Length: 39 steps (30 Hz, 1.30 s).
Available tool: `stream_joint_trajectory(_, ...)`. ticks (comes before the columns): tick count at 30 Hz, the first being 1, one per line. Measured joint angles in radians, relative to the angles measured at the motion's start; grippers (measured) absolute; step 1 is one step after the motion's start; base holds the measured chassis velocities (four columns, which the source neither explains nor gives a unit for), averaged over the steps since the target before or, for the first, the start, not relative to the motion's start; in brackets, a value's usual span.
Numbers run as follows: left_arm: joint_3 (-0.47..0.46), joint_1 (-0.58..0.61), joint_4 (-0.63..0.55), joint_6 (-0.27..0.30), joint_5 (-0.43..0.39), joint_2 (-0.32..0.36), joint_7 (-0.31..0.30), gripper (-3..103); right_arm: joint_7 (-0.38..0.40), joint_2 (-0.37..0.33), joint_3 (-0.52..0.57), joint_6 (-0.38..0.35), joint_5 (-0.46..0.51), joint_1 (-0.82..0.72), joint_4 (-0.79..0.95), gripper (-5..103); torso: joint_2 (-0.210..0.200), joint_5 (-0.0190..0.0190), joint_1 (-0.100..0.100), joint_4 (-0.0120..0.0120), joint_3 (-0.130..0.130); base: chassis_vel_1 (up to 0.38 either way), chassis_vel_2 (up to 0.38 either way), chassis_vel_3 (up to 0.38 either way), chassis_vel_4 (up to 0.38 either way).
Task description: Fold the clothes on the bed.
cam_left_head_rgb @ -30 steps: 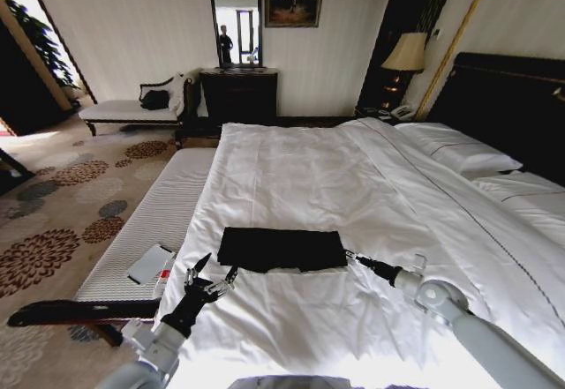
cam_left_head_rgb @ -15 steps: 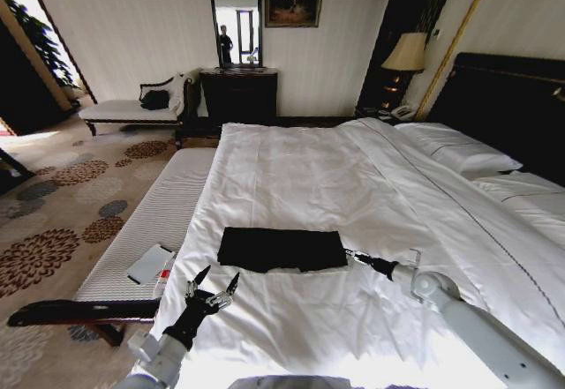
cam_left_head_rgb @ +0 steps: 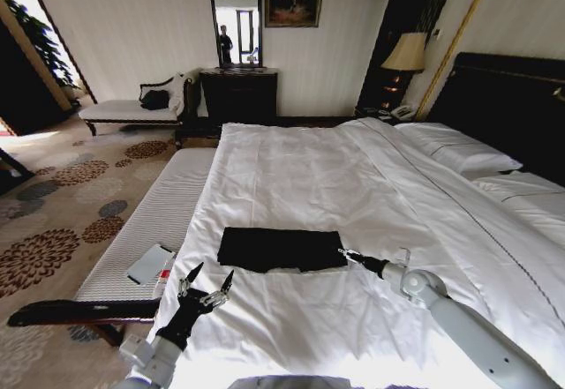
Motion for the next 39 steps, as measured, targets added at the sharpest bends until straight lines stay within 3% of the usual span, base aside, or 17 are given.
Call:
stream_joint_trajectory(18,-0.007,0.002,0.002,0.006,-0.003,-0.001,-0.008,100,0.015,0.027,-0.094,-0.01,-0.021,0.065,-0.006,101,0.0,0.0,0.0,0.0,0.0,0.0,0.0,0.0,0.0)
stream_joint_trajectory(20,-0.007,0.002,0.001,0.006,-0.003,-0.001,-0.008,100,0.023,0.029,-0.098,-0.01,-0.019,0.07,-0.006,92,0.0,0.0,0.0,0.0001,0.0,0.0,0.0,0.0,0.0)
stream_joint_trajectory(26,-0.007,0.002,0.001,0.007,-0.004,-0.001,-0.009,100,0.027,0.027,-0.099,-0.01,-0.018,0.07,-0.004,77,0.0,0.0001,0.0,0.0,0.0,0.0,0.0,0.0,0.0)
stream_joint_trajectory(29,-0.007,0.002,0.001,0.007,-0.004,-0.001,-0.009,100,0.029,0.027,-0.098,-0.011,-0.018,0.07,-0.003,60,0.0,0.0,0.0,0.0,0.0,0.0,0.0,0.0,0.0)
stream_joint_trajectory(30,-0.007,0.002,0.001,0.007,-0.004,-0.001,-0.009,100,0.03,0.028,-0.098,-0.011,-0.018,0.071,-0.002,60,0.0,0.0001,0.0,0.0,0.0,0.0,0.0,0.0,0.0)
stream_joint_trajectory(35,-0.007,0.002,0.001,0.007,-0.004,-0.001,-0.009,100,0.041,0.032,-0.098,-0.01,-0.016,0.071,0.004,37,0.0,0.0001,0.0,0.0001,0.0,0.0,0.0,0.0,0.0)
stream_joint_trajectory(39,-0.007,0.002,0.001,0.008,-0.004,-0.001,-0.009,100,0.045,0.034,-0.098,-0.01,-0.016,0.072,0.01,27,0.0,0.0001,0.0,0.0001,0.0,0.0,0.0,0.0,0.0)
